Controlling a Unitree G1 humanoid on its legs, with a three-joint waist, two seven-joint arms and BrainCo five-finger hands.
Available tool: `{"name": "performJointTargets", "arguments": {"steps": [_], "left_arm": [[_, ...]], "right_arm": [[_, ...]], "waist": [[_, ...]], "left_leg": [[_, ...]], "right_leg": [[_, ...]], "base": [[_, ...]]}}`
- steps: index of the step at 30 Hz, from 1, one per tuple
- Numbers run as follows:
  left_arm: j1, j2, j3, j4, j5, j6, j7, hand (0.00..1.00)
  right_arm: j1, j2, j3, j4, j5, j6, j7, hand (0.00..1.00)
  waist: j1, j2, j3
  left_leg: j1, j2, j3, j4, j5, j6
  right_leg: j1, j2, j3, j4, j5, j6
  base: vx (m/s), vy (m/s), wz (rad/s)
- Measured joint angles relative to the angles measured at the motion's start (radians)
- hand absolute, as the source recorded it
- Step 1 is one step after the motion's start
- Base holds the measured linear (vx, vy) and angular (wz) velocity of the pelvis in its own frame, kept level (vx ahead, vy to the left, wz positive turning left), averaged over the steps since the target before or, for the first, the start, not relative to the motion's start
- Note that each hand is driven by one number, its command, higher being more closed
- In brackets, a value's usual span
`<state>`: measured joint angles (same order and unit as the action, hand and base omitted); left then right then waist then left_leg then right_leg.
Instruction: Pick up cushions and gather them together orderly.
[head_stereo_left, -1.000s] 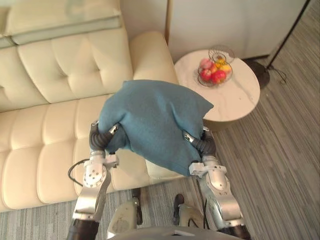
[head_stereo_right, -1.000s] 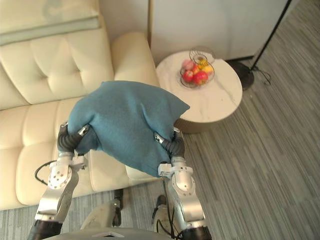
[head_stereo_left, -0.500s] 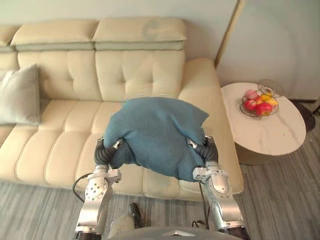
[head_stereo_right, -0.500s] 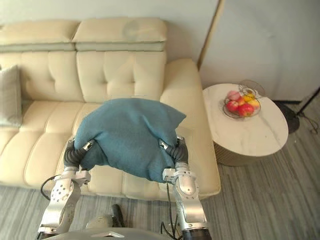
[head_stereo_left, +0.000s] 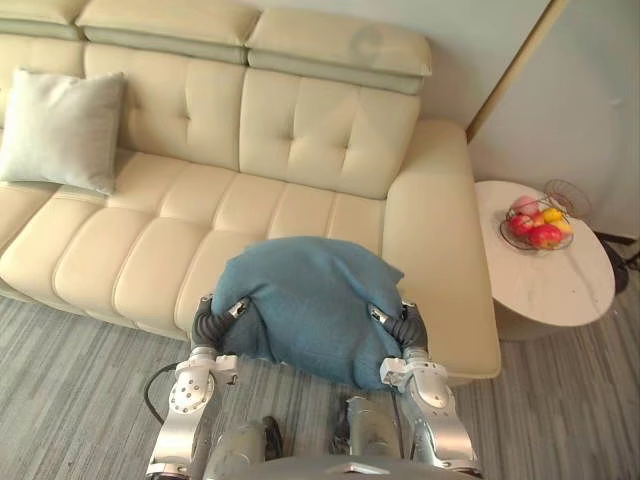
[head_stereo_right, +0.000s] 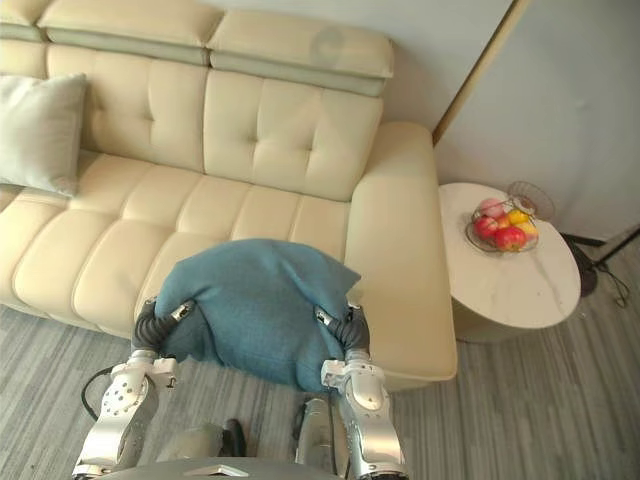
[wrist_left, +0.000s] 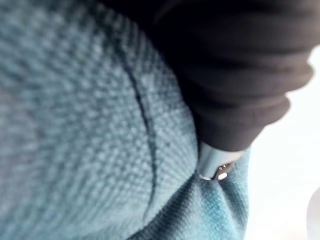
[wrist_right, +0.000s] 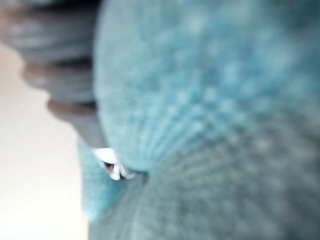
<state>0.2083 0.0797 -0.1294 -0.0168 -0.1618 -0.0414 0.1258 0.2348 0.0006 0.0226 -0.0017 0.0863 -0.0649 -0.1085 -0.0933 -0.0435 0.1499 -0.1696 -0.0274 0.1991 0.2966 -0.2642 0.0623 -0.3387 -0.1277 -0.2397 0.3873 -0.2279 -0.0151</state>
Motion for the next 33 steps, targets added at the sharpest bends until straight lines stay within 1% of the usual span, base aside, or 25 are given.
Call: {"name": "performJointTargets", "arguments": {"steps": [2, 3, 4, 5, 6, 7, 8, 9, 10, 11, 12, 13, 14, 15, 16, 17, 18, 19, 20, 22, 23, 26, 28, 30, 33], "left_arm": [[0.014, -0.013, -0.033, -0.002, 0.009, 0.003, -0.002, 1.00], [0.019, -0.014, -0.036, -0.002, 0.010, 0.003, -0.002, 1.00], [0.028, -0.014, -0.038, -0.009, 0.010, 0.003, -0.002, 1.00], [0.037, -0.015, -0.036, -0.028, 0.010, 0.004, -0.002, 1.00], [0.043, -0.018, -0.034, -0.044, 0.010, 0.004, -0.002, 1.00], [0.056, -0.026, -0.026, -0.088, 0.009, 0.004, -0.002, 1.00], [0.059, -0.030, -0.023, -0.106, 0.009, 0.003, -0.002, 1.00], [0.060, -0.035, -0.023, -0.127, 0.009, 0.001, -0.002, 1.00], [0.060, -0.042, -0.025, -0.153, 0.009, -0.004, -0.002, 1.00], [0.060, -0.045, -0.025, -0.162, 0.009, -0.005, -0.002, 1.00], [0.058, -0.051, -0.023, -0.173, 0.009, -0.015, -0.003, 1.00], [0.048, -0.053, -0.020, -0.174, 0.009, -0.021, -0.004, 1.00], [0.044, -0.055, -0.021, -0.174, 0.009, -0.021, -0.006, 1.00], [0.045, -0.069, -0.024, -0.174, 0.009, -0.021, -0.010, 1.00], [0.054, -0.074, -0.025, -0.178, 0.009, -0.021, -0.009, 1.00], [0.073, -0.069, -0.019, -0.186, 0.009, -0.021, -0.006, 1.00], [0.067, -0.060, -0.010, -0.182, 0.009, -0.019, -0.001, 1.00], [0.061, -0.054, -0.006, -0.182, 0.009, -0.018, 0.002, 1.00], [0.062, -0.049, -0.003, -0.179, 0.009, -0.018, 0.004, 1.00], [0.073, -0.046, 0.004, -0.176, 0.008, -0.017, 0.005, 1.00], [0.085, -0.043, 0.004, -0.176, 0.007, -0.017, 0.005, 1.00], [0.085, -0.041, 0.002, -0.176, 0.007, -0.017, 0.001, 1.00], [0.073, -0.030, 0.002, -0.159, 0.008, -0.017, 0.001, 1.00], [0.049, -0.017, 0.001, -0.121, 0.010, -0.016, 0.002, 1.00], [-0.001, -0.011, 0.002, -0.063, 0.021, -0.009, 0.029, 1.00]], "right_arm": [[0.056, -0.025, -0.002, -0.034, 0.006, 0.001, -0.001, 1.00], [0.065, -0.026, -0.002, -0.041, 0.006, 0.002, -0.002, 1.00], [0.093, -0.025, 0.007, -0.074, 0.006, 0.004, -0.003, 1.00], [0.119, -0.027, 0.016, -0.119, 0.006, 0.004, -0.003, 1.00], [0.126, -0.029, 0.019, -0.140, 0.006, 0.005, -0.003, 1.00], [0.132, -0.040, 0.029, -0.194, 0.007, 0.005, -0.005, 1.00], [0.133, -0.049, 0.034, -0.220, 0.007, 0.005, -0.006, 1.00], [0.133, -0.064, 0.035, -0.257, 0.007, 0.004, -0.008, 1.00], [0.129, -0.069, 0.031, -0.289, 0.007, 0.001, -0.012, 1.00], [0.125, -0.069, 0.031, -0.296, 0.007, 0.000, -0.012, 1.00], [0.117, -0.069, 0.030, -0.299, 0.007, -0.007, -0.013, 1.00], [0.105, -0.068, 0.028, -0.298, 0.007, -0.008, -0.017, 1.00], [0.103, -0.068, 0.026, -0.298, 0.006, -0.008, -0.022, 1.00], [0.104, -0.072, 0.021, -0.295, 0.006, -0.009, -0.028, 1.00], [0.106, -0.077, 0.021, -0.296, 0.006, -0.009, -0.028, 1.00], [0.099, -0.080, 0.032, -0.278, 0.006, -0.004, -0.028, 1.00], [0.089, -0.058, 0.036, -0.256, 0.005, 0.000, -0.027, 1.00], [0.089, -0.027, 0.036, -0.247, 0.002, 0.004, -0.028, 1.00], [0.092, -0.004, 0.035, -0.245, 0.000, 0.006, -0.028, 1.00], [0.095, -0.001, 0.042, -0.245, -0.009, 0.007, -0.025, 1.00], [0.095, -0.001, 0.044, -0.245, -0.014, 0.008, -0.025, 1.00], [0.084, -0.010, 0.043, -0.241, -0.016, 0.008, -0.024, 1.00], [0.052, -0.007, 0.042, -0.184, -0.039, 0.007, -0.025, 1.00], [0.030, -0.007, 0.042, -0.127, -0.055, 0.008, -0.026, 1.00], [-0.027, -0.009, 0.042, -0.055, -0.078, 0.010, -0.037, 1.00]], "waist": [[-0.004, 0.013, 0.003], [-0.002, 0.018, 0.002], [0.001, 0.032, -0.002], [0.003, 0.048, -0.005], [0.007, 0.053, -0.007], [0.019, 0.063, -0.008], [0.024, 0.063, -0.008], [0.046, 0.065, -0.010], [0.061, 0.068, -0.014], [0.065, 0.071, -0.016], [0.074, 0.065, -0.016], [0.078, 0.065, -0.016], [0.081, 0.065, -0.016], [0.086, 0.076, -0.024], [0.090, 0.095, -0.034], [0.100, 0.084, -0.050], [0.092, 0.052, -0.051], [0.094, 0.035, -0.047], [0.094, 0.028, -0.049], [0.097, 0.027, -0.049], [0.106, 0.025, -0.050], [0.107, 0.017, -0.059], [0.105, -0.005, -0.075], [0.096, -0.017, -0.083], [0.091, -0.020, -0.085]], "left_leg": [[0.022, 0.003, -0.016, 0.014, 0.000, -0.010], [0.031, 0.004, -0.021, 0.019, -0.001, -0.021], [0.045, 0.025, -0.026, 0.055, -0.013, -0.042], [0.014, 0.065, 0.008, 0.177, -0.019, -0.060], [-0.009, 0.086, 0.028, 0.248, -0.016, -0.067], [-0.068, 0.137, 0.072, 0.421, 0.026, -0.095], [-0.100, 0.163, 0.094, 0.507, 0.071, -0.093], [-0.143, 0.201, 0.124, 0.599, 0.058, -0.076], [-0.167, 0.243, 0.134, 0.623, 0.023, -0.069], [-0.174, 0.260, 0.133, 0.609, 0.011, -0.072], [-0.182, 0.287, 0.130, 0.554, -0.006, -0.073], [-0.184, 0.296, 0.117, 0.443, -0.012, -0.079], [-0.184, 0.293, 0.108, 0.388, -0.009, -0.085], [-0.150, 0.271, 0.061, 0.176, 0.077, -0.091], [-0.130, 0.270, 0.027, 0.082, 0.172, -0.083], [-0.106, 0.256, -0.033, 0.047, 0.212, -0.183], [-0.110, 0.232, -0.027, 0.060, 0.207, -0.176], [-0.114, 0.223, -0.032, 0.073, 0.197, -0.163], [-0.114, 0.223, -0.028, 0.083, 0.190, -0.151], [-0.096, 0.228, -0.015, 0.105, 0.173, -0.146], [-0.069, 0.235, 0.000, 0.103, 0.151, -0.156], [-0.058, 0.238, 0.029, 0.089, 0.114, -0.175], [-0.056, 0.236, 0.067, 0.067, 0.113, -0.177], [-0.056, 0.232, 0.077, 0.054, 0.111, -0.181], [-0.070, 0.213, 0.073, 0.030, 0.117, -0.182]], "right_leg": [[0.043, -0.004, -0.034, -0.013, 0.046, 0.006], [0.061, -0.004, -0.044, -0.011, 0.053, 0.008], [0.104, -0.003, -0.063, -0.021, 0.083, 0.019], [0.140, 0.010, -0.090, -0.029, 0.077, 0.023], [0.152, 0.016, -0.100, -0.031, 0.075, 0.021], [0.182, 0.028, -0.097, -0.053, 0.074, 0.018], [0.204, 0.028, -0.092, -0.066, 0.072, 0.014], [0.236, 0.029, -0.069, -0.094, 0.071, 0.013], [0.266, 0.027, -0.039, -0.122, 0.071, 0.014], [0.274, 0.025, -0.029, -0.127, 0.071, 0.014], [0.276, 0.020, -0.004, -0.128, 0.071, 0.014], [0.291, 0.002, 0.032, -0.135, 0.071, 0.014], [0.294, -0.009, 0.042, -0.134, 0.071, 0.014], [0.301, -0.031, 0.067, -0.128, 0.072, 0.041], [0.301, -0.029, 0.076, -0.128, 0.070, 0.061], [0.301, -0.040, 0.112, -0.136, 0.034, 0.128], [0.299, -0.067, 0.123, -0.146, 0.034, 0.133], [0.294, -0.075, 0.126, -0.159, 0.057, 0.128], [0.295, -0.075, 0.128, -0.168, 0.083, 0.126], [0.297, -0.067, 0.156, -0.172, 0.130, 0.135], [0.301, -0.064, 0.191, -0.182, 0.135, 0.136], [0.287, -0.063, 0.243, -0.234, 0.140, 0.144], [0.264, -0.065, 0.292, -0.281, 0.161, 0.151], [0.242, -0.065, 0.323, -0.307, 0.172, 0.152], [0.191, -0.063, 0.369, -0.320, 0.199, 0.154]], "base": [[0.22, -0.074, 0.67], [0.29, -0.086, 0.39], [0.32, -0.064, 0.31], [0.33, -0.071, 0.28], [0.40, -0.095, 0.04], [0.34, -0.081, -0.14], [0.35, -0.059, -0.32], [0.33, 0.002, -0.53], [0.32, 0.012, -0.57], [0.35, 0.066, -0.62], [0.27, 0.154, -0.58], [0.26, 0.196, -0.56], [0.29, 0.345, -0.59], [0.24, 0.339, -0.51], [0.29, 0.443, -0.91], [0.19, 0.300, -0.69], [0.20, 0.282, -0.61], [0.14, 0.195, -0.20], [0.11, 0.172, -0.27], [0.08, 0.167, -0.50], [0.05, 0.138, -0.66], [-0.02, 0.040, -0.71], [-0.08, 0.010, -0.81], [-0.09, 0.010, -0.61], [-0.08, 0.016, -0.49]]}}
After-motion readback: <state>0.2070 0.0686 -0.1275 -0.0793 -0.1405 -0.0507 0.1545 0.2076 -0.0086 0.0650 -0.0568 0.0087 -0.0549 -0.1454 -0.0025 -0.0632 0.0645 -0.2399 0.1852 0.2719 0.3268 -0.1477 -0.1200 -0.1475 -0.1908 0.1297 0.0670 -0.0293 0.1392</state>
